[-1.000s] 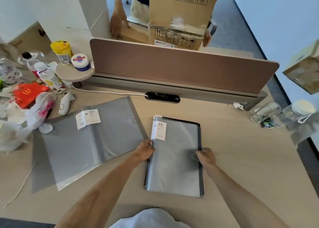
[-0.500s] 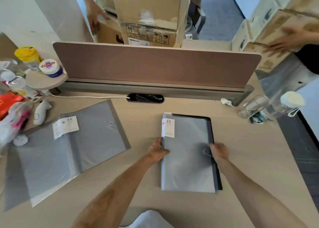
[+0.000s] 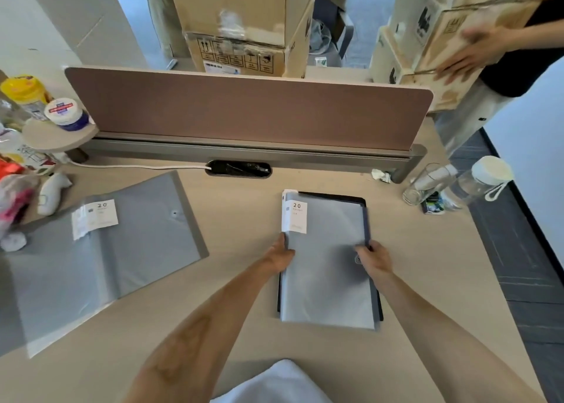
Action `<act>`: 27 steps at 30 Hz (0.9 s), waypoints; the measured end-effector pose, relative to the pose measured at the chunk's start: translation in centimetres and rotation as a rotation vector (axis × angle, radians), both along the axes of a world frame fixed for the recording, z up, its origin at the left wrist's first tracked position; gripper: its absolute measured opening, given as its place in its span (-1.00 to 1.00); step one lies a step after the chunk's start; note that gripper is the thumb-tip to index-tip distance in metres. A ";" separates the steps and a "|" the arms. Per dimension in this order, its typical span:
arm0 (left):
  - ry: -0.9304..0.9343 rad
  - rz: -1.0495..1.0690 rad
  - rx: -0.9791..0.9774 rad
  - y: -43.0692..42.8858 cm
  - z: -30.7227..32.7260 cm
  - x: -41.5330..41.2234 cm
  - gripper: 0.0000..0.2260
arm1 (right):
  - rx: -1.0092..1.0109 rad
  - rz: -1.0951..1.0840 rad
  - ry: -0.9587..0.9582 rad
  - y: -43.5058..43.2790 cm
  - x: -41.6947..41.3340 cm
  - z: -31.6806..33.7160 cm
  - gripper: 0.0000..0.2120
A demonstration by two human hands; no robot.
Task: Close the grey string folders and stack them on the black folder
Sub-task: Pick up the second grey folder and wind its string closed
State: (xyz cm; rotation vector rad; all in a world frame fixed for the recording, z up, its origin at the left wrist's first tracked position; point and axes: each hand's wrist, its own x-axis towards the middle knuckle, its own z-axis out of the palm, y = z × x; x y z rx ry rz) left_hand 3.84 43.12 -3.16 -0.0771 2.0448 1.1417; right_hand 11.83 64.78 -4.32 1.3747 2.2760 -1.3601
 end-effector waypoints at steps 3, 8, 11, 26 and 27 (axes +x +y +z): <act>-0.047 0.077 0.002 -1.1 -0.1 0.3 -0.78 | 0.147 0.182 -0.062 -0.6 0.3 0.9 -0.55; 0.002 0.140 0.013 -6.7 -0.6 0.5 -0.60 | 0.451 0.484 -0.044 -6.0 -1.6 2.2 -0.57; 0.068 0.211 -0.007 -11.7 -0.2 0.0 -0.61 | 0.451 0.615 0.034 -11.2 -3.3 2.7 -0.58; 0.271 0.421 -0.158 -35.5 -0.3 -2.6 -0.64 | 0.398 0.896 -0.106 -33.9 -12.2 1.7 -0.44; 0.291 0.424 -0.193 -36.7 -0.5 -3.0 -0.65 | 0.374 0.878 -0.131 -34.7 -13.0 1.5 -0.41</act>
